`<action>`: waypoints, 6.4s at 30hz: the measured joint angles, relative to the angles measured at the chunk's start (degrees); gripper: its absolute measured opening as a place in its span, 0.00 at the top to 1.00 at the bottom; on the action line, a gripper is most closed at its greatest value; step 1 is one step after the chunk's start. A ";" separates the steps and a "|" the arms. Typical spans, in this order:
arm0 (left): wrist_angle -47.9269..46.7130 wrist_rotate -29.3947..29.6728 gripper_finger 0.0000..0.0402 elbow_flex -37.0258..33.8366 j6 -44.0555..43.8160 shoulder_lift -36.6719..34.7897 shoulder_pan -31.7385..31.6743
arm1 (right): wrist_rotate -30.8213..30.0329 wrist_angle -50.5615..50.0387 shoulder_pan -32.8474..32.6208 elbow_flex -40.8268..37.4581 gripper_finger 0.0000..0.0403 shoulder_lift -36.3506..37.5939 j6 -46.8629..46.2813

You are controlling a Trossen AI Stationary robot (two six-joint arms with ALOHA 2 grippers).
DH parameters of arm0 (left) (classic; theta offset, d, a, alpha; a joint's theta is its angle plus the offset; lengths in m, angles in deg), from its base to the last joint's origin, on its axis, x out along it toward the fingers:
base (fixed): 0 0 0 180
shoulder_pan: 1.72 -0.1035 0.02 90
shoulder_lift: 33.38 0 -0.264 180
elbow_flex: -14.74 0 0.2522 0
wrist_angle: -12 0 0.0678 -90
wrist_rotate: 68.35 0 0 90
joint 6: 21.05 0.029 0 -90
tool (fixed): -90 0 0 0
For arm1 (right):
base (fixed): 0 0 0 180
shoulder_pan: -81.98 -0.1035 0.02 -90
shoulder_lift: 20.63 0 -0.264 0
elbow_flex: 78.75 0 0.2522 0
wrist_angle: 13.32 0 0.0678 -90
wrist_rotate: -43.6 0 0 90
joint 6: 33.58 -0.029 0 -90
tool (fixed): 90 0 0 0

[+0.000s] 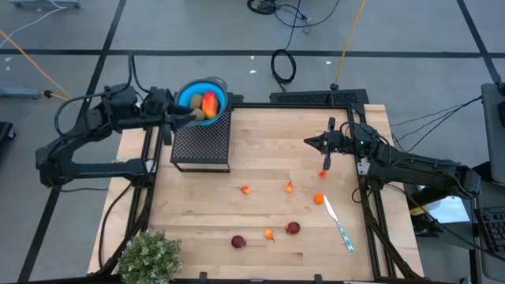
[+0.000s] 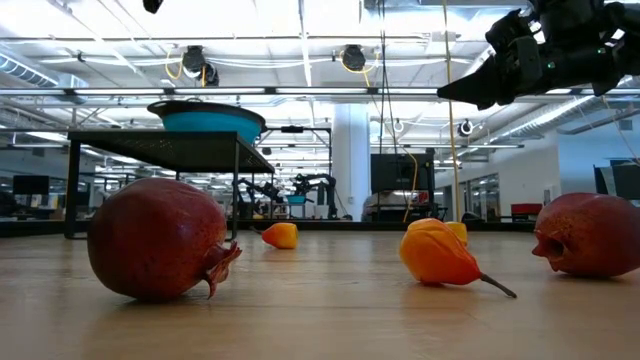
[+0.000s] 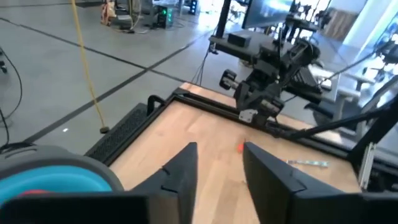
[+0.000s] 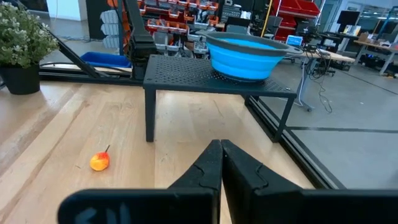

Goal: Pick & Place Fruit
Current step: Put the peach into the blue strainer bowl on the shelf

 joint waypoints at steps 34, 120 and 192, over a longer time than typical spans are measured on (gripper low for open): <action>24.71 -1.60 0.97 -31.35 0.23 -18.57 7.79 | -15.05 -37.19 -20.15 12.80 1.00 -0.01 -4.94; 24.65 -1.65 0.95 -38.17 0.39 -25.18 7.81 | -20.82 -58.81 -20.61 13.57 0.55 -26.14 -38.40; 55.36 -15.47 0.51 -38.10 -5.11 -4.96 7.99 | -16.67 7.71 -21.14 19.52 0.83 -26.60 -33.73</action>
